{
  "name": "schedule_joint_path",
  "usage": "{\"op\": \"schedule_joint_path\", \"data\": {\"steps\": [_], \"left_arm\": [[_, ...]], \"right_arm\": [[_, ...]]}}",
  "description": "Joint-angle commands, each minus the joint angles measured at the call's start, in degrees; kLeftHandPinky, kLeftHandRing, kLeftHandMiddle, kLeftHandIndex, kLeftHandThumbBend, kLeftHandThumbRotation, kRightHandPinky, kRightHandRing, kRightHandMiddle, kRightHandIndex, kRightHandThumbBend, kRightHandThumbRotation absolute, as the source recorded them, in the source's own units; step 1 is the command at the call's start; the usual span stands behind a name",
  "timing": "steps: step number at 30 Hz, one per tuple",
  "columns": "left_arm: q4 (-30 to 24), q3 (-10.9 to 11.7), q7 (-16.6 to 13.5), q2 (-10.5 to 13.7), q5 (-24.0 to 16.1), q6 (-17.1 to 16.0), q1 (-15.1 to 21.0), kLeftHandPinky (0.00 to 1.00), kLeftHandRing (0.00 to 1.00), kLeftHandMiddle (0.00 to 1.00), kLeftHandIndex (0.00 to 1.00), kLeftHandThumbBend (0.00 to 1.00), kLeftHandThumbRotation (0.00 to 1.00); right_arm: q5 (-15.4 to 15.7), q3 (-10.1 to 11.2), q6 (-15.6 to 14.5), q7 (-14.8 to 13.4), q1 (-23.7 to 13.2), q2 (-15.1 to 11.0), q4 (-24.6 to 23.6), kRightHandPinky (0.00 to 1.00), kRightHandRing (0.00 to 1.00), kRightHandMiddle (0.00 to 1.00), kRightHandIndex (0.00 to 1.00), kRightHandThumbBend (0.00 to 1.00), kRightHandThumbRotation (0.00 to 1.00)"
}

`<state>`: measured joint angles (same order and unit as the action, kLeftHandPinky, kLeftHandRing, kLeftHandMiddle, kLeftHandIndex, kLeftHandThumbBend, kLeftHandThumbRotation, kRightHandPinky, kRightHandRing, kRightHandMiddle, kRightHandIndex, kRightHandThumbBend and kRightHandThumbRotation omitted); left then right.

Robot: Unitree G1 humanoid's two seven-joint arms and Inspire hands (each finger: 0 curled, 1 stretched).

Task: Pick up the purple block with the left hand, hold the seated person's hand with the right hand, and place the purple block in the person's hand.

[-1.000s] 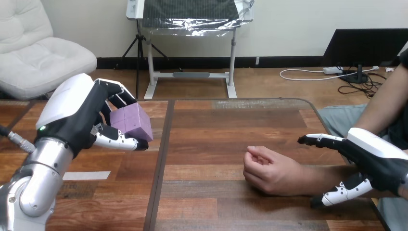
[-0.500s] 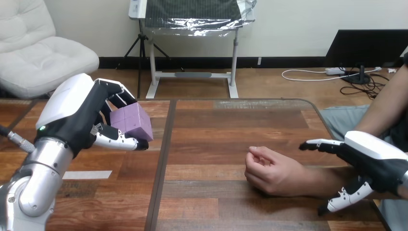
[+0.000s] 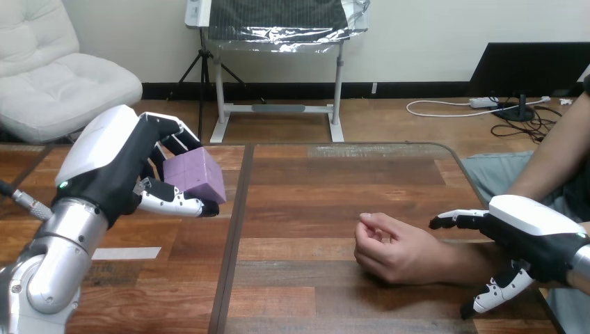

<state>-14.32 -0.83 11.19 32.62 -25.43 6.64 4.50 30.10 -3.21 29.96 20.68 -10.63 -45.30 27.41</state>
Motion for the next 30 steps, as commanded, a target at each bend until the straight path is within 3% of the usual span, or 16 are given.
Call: {"op": "schedule_joint_path", "data": {"steps": [1, 7, 19, 30], "left_arm": [[-1.4, 1.6, -0.4, 0.0, 0.3, -1.0, 2.0, 0.31, 0.38, 0.44, 0.45, 0.69, 0.00], [-1.7, 1.5, 0.0, 0.0, 0.3, -0.2, 2.1, 0.30, 0.37, 0.44, 0.45, 0.68, 0.00], [-1.9, 1.5, 0.2, 0.0, 0.4, -0.1, 2.1, 0.29, 0.36, 0.44, 0.45, 0.69, 0.00], [-1.2, 1.8, -0.2, 0.0, 1.3, -1.9, 2.0, 0.27, 0.34, 0.42, 0.45, 0.70, 0.00]], "right_arm": [[2.2, -1.7, -0.9, -2.6, -3.3, -0.8, 1.3, 0.88, 0.86, 0.86, 0.85, 1.00, 0.15], [4.5, -3.2, -0.8, -5.9, -3.6, -0.1, 2.5, 0.83, 0.83, 0.84, 0.82, 1.00, 0.13], [7.8, -6.4, -5.7, -7.1, -4.9, 1.3, 3.6, 0.79, 0.81, 0.82, 0.80, 0.97, 0.12], [9.6, -9.6, -7.9, -8.1, -6.5, 2.1, 5.4, 0.69, 0.79, 0.80, 0.78, 0.89, 0.14]]}}
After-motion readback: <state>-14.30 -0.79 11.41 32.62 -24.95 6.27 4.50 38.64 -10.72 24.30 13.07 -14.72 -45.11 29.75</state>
